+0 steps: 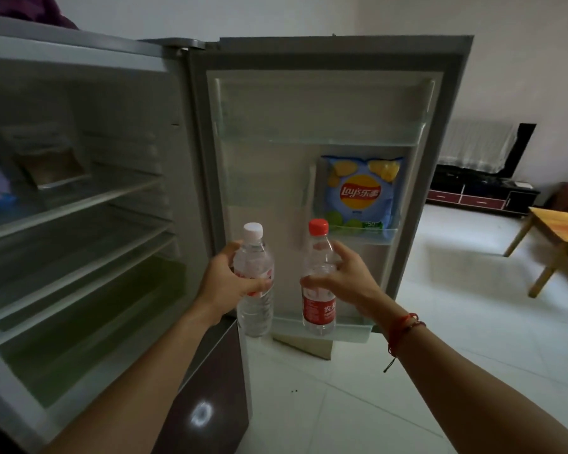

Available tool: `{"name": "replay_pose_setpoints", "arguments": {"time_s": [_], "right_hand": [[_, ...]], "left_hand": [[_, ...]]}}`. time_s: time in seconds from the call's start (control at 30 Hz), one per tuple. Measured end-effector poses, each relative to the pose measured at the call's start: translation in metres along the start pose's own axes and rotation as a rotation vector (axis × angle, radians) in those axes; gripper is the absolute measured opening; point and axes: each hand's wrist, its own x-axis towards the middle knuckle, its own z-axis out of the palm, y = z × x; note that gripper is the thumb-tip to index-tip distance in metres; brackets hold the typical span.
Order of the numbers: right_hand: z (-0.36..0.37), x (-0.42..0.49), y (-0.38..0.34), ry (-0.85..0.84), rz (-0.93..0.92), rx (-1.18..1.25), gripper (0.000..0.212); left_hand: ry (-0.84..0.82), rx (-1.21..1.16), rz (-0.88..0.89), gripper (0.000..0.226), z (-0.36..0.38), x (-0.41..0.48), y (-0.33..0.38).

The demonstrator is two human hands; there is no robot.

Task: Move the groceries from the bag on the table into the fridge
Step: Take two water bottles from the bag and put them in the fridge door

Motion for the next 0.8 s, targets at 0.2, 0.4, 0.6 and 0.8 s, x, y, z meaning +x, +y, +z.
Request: {"name": "replay_pose_setpoints", "arguments": {"time_s": [0.2, 0.4, 0.6, 0.8], "right_hand": [[0.009, 0.008, 0.009, 0.009, 0.001, -0.007, 0.06], [0.026, 0.023, 0.015, -0.016, 0.005, -0.046, 0.067], [0.044, 0.048, 0.024, -0.008, 0.045, -0.043, 0.09], [0.059, 0.079, 0.052, 0.037, 0.082, -0.054, 0.116]], "left_hand": [[-0.005, 0.012, -0.005, 0.07, -0.004, 0.013, -0.013], [-0.004, 0.011, -0.006, 0.066, -0.01, 0.03, -0.026], [0.0, 0.01, 0.008, 0.072, -0.01, 0.058, -0.04], [-0.009, 0.026, -0.008, 0.076, 0.003, 0.09, -0.066]]}}
